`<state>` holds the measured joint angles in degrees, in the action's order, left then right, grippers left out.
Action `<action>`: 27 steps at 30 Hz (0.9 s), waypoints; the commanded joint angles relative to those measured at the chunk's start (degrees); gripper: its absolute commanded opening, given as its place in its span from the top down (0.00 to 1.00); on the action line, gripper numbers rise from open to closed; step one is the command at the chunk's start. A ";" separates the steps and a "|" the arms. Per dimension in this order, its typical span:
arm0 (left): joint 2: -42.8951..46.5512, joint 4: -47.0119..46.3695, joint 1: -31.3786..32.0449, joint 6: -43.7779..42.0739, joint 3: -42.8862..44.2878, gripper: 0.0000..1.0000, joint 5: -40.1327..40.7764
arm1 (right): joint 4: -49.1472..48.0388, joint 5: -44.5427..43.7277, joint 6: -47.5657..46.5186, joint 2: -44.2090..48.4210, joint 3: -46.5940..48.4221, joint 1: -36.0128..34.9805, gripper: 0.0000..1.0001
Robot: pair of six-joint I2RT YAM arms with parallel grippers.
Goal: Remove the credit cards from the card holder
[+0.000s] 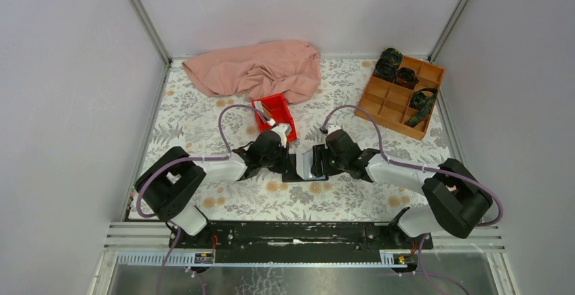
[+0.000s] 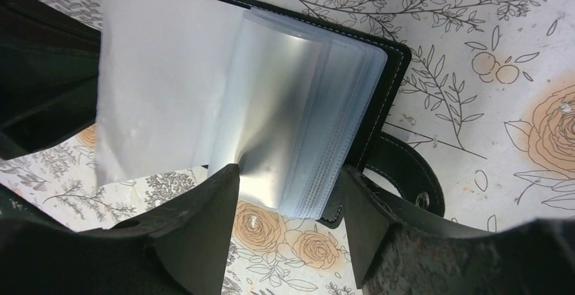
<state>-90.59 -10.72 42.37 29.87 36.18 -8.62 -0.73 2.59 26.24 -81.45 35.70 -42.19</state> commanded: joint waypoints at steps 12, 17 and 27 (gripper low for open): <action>-1.18 0.52 0.12 -0.76 -0.50 1.00 -0.16 | -1.14 1.57 0.20 2.40 0.61 0.32 0.37; -1.51 0.51 0.08 -0.78 -0.32 1.00 -0.50 | 2.25 -3.12 -0.47 5.43 0.74 0.23 0.37; -1.49 0.52 0.13 -0.78 -0.35 1.00 -0.33 | 0.43 -0.70 -0.55 4.56 0.62 0.31 0.36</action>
<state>-90.65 -10.74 42.37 29.87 36.18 -8.64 1.45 0.73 25.91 -76.38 35.70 -42.19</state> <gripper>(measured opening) 0.011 0.634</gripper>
